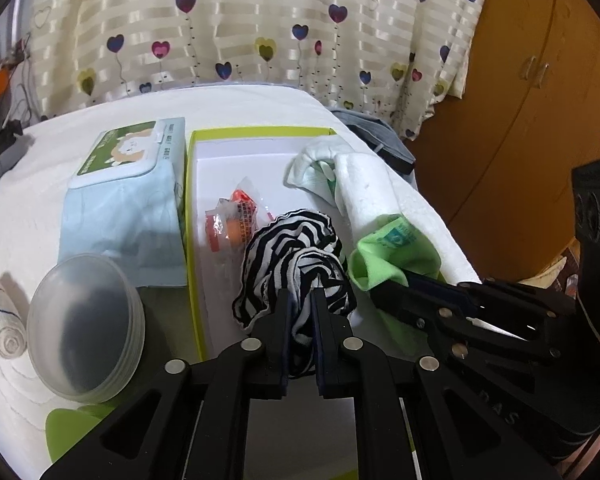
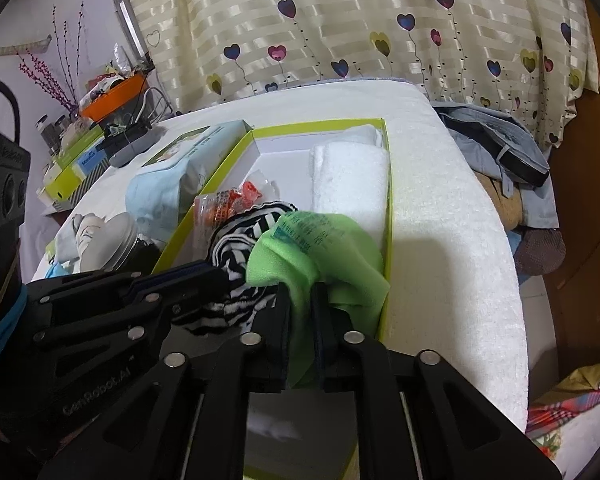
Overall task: Organize soft objects
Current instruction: 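Open the left gripper in the box while the right gripper releases the green cloth beside it, then withdraw both grippers from the box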
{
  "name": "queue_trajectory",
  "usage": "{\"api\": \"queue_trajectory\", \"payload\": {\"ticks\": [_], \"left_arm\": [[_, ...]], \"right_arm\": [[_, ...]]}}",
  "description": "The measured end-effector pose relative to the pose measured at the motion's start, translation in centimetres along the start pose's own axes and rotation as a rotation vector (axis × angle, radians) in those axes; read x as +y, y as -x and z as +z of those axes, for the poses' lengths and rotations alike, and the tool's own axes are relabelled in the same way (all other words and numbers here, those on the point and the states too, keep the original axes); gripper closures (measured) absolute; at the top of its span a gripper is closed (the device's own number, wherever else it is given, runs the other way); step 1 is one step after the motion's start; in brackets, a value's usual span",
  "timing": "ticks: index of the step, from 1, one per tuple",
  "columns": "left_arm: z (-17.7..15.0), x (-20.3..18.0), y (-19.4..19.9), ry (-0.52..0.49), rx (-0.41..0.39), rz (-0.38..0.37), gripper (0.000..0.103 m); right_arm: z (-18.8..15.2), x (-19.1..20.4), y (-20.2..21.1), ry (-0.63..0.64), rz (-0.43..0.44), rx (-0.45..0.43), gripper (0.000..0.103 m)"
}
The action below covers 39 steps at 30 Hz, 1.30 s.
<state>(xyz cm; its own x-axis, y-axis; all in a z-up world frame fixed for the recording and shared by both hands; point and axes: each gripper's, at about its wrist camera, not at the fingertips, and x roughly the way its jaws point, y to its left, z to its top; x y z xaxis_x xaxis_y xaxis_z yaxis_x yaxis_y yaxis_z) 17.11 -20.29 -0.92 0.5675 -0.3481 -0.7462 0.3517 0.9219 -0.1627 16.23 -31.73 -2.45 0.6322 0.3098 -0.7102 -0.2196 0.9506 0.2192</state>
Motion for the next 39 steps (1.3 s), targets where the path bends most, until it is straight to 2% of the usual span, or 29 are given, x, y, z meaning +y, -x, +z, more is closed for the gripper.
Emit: {"api": "queue_trajectory", "payload": {"ticks": [3,8,14,26,39], "left_arm": [[-0.1,0.0,0.5,-0.001,-0.01,-0.01,0.094],[-0.3,-0.1,1.5,-0.005,-0.025,-0.018,0.084],[-1.0,-0.7,3.6,-0.014,-0.057,-0.038,0.082],[-3.3,-1.5,8.7,-0.046,-0.128,-0.029,0.082],[-5.9,0.1,12.4,-0.028,-0.173,-0.007,0.077]], "right_arm": [[-0.6,0.4,0.7,0.008,-0.01,-0.009,0.066],[-1.3,0.7,2.2,-0.002,-0.026,-0.032,0.06],[-2.0,0.8,4.6,-0.013,-0.049,-0.065,0.06],[-3.4,3.4,8.7,0.017,-0.061,-0.132,0.06],[-4.9,7.0,10.2,0.063,-0.041,-0.156,0.059]]}}
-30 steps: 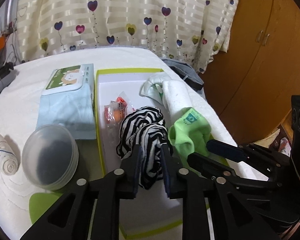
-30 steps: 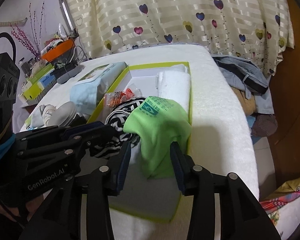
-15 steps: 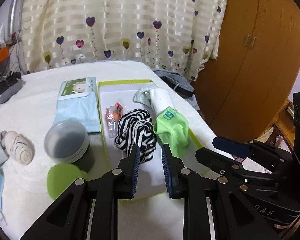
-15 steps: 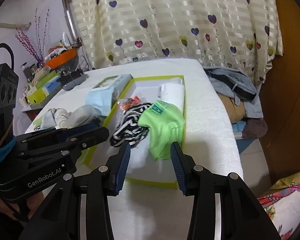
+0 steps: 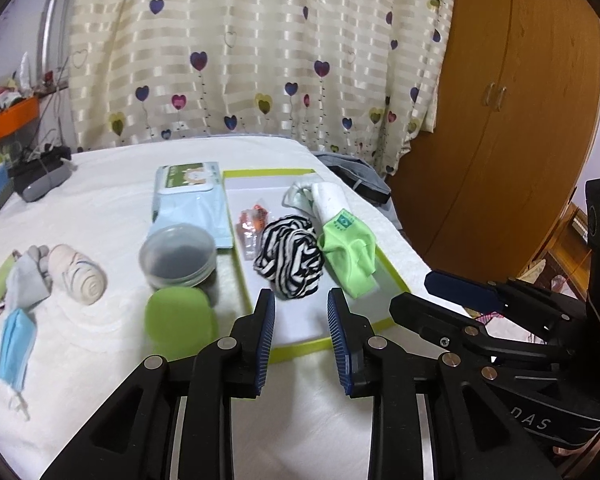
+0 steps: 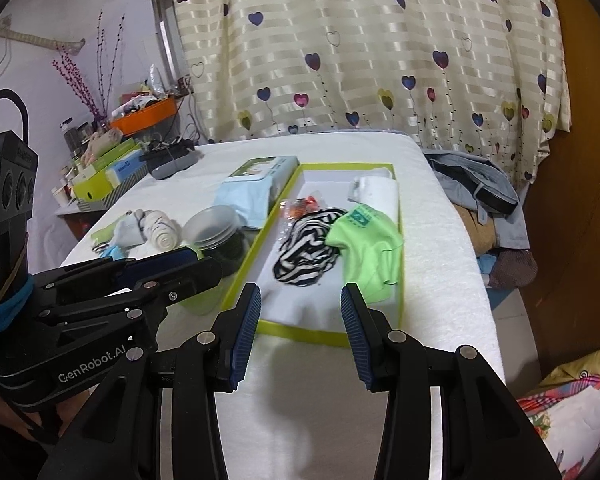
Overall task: Organize soft objects
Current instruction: 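Withdraw both grippers from the box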
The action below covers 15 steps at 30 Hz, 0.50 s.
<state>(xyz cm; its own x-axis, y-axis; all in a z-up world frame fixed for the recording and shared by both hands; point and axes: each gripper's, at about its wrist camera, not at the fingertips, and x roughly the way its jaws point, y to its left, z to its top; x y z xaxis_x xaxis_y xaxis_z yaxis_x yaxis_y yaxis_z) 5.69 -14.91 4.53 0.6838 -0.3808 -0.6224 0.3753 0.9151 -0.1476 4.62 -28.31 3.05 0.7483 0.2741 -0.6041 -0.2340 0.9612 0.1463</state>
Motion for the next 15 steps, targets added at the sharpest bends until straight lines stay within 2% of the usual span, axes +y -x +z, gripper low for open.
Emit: {"api": "queue_trajectory", "payload": {"ticks": [5,15], "left_arm": [[-0.6,1.2,0.9,0.018,-0.004,0.021,0.077],[-1.5,3.2,2.2,0.044,-0.018,0.05,0.076]], "right_arm": [[-0.1,1.3,0.1,0.014,0.012,-0.006,0.053],[-0.3,3.4,0.0,0.038,0.03,-0.011,0.053]]}}
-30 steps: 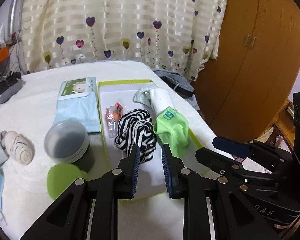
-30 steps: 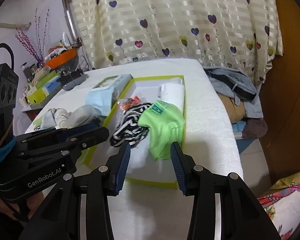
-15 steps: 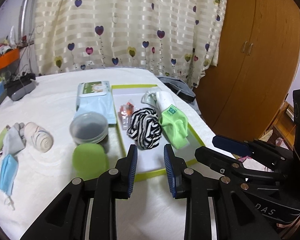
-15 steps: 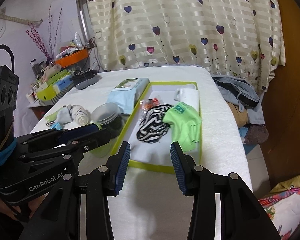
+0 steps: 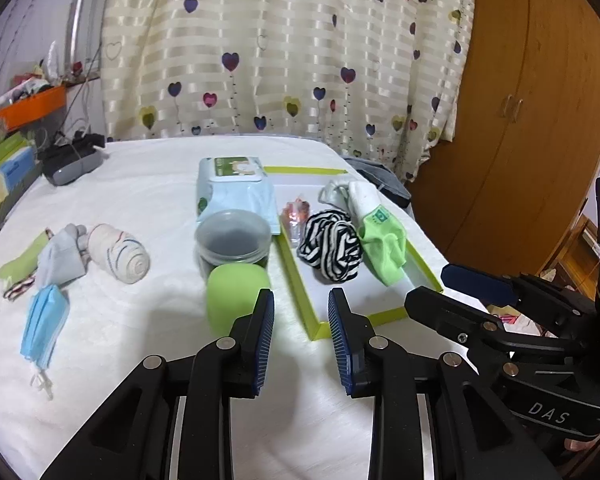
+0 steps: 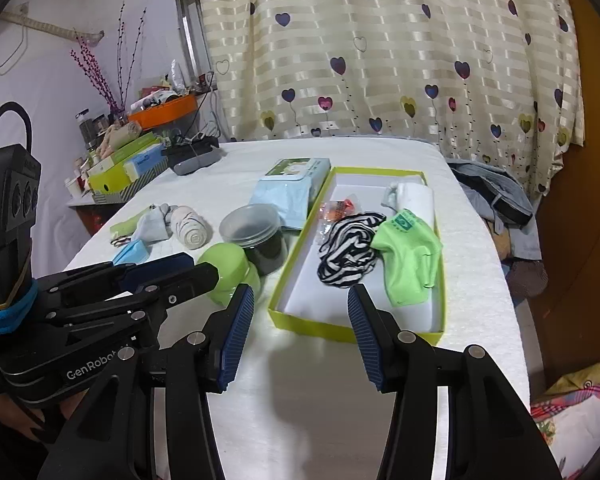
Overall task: Organize soft objects
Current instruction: 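Withdraw both grippers from the box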
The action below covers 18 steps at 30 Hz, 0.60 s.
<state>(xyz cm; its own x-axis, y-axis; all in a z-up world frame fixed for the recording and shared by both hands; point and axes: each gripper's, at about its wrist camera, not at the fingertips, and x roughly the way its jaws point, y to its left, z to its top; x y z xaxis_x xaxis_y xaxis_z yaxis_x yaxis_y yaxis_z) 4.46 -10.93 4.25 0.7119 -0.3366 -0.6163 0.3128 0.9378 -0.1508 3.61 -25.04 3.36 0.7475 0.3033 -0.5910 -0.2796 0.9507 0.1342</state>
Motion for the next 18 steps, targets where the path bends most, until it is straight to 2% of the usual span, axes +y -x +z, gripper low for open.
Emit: {"api": "queue_trajectory", "payload": {"ticks": [7,18], "left_arm": [[-0.6,1.3,0.4,0.02,-0.003,0.011,0.076],[-1.0,3.2,0.6,0.044,-0.01,0.042,0.076]], "right_arm": [[0.1,0.9,-0.4,0.012,0.006,0.002,0.052],[0.1,2.0,-1.4,0.007,0.068,0.023,0.052]]}}
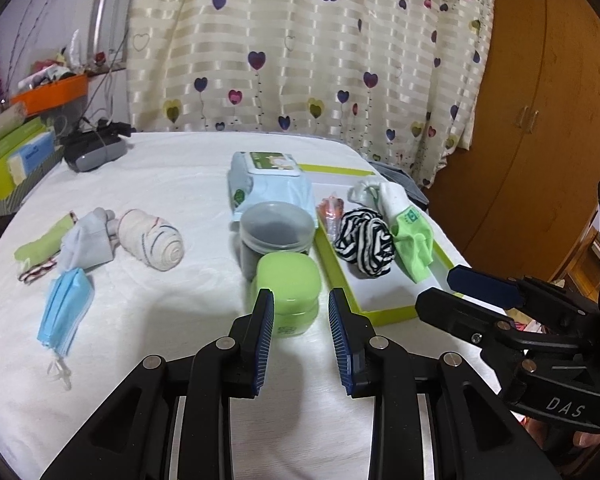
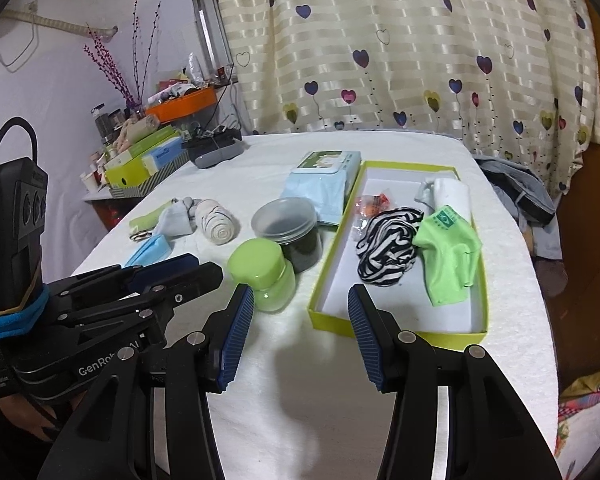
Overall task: Organize soft objects
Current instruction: 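Withdraw both grippers from the box, then move the left gripper to the blue face mask while the right approaches the white rolled sock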
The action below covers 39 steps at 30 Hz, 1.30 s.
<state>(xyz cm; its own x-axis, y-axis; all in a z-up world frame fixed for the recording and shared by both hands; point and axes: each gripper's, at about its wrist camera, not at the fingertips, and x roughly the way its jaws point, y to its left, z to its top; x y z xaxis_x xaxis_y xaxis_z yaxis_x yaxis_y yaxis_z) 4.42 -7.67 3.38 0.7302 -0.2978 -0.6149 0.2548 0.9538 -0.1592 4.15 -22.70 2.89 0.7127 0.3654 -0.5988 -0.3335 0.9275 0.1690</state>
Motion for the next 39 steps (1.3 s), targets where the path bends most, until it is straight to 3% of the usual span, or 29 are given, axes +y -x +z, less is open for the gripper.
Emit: {"api": "queue_trajectory", "payload": {"ticks": [35,39], "left_arm": [[-0.5,8.7,1.6,0.106,-0.028,0.145,0.072],[-0.6,10.1,1.7,0.13,-0.032,0.161,0.064]], "right_arm": [[1.4,7.1,-4.6,0.144,0.117,0.051,0.052],[1.7,7.7,-5.1,0.156,0.129,0.052,0.052]]}}
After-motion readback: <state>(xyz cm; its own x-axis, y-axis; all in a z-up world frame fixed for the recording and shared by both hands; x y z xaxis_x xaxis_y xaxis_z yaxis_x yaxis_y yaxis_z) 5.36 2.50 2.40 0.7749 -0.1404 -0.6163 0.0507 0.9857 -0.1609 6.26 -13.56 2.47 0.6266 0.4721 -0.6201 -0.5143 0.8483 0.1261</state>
